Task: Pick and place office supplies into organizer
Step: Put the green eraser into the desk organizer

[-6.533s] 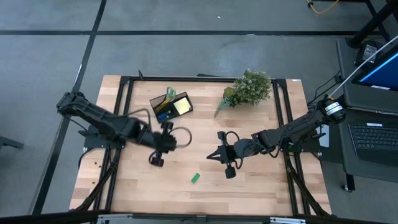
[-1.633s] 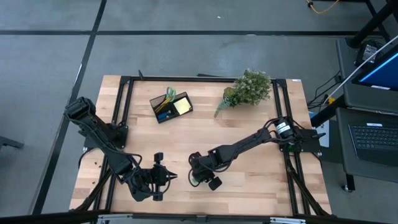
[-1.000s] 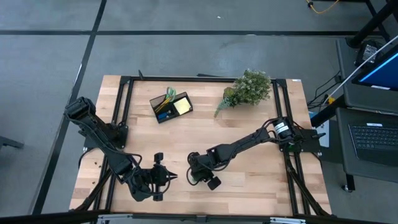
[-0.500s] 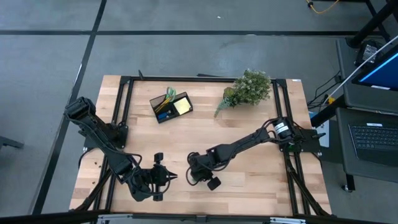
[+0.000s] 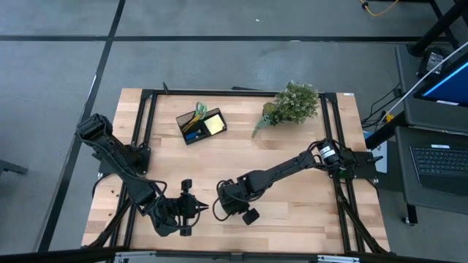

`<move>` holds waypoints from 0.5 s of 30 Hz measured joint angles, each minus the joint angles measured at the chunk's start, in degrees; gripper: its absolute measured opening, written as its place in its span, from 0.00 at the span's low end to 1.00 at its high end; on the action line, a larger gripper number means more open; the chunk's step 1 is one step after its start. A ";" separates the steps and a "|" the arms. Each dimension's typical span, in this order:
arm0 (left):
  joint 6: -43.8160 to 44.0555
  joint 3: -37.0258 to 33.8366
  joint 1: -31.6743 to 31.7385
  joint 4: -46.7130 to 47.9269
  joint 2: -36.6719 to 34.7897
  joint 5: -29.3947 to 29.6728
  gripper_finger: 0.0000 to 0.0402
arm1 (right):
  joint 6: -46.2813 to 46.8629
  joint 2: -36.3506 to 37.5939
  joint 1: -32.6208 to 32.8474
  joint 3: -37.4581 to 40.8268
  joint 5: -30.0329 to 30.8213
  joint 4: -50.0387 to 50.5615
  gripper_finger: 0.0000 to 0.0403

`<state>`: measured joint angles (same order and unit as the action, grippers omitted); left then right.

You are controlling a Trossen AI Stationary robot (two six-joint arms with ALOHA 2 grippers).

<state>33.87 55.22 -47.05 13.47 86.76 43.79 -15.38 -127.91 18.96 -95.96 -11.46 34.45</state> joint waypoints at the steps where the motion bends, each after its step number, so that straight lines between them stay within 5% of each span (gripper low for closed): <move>1: 0.00 0.00 0.00 0.00 0.00 0.00 0.04 | 0.00 0.08 0.00 -0.36 0.00 0.31 0.18; 15: -0.09 0.00 0.00 0.00 -0.01 0.00 0.04 | -0.09 0.18 -0.11 -1.56 2.82 1.87 0.16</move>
<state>33.78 55.22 -47.05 13.47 86.76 43.79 -15.47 -127.72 18.85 -97.51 -8.64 36.32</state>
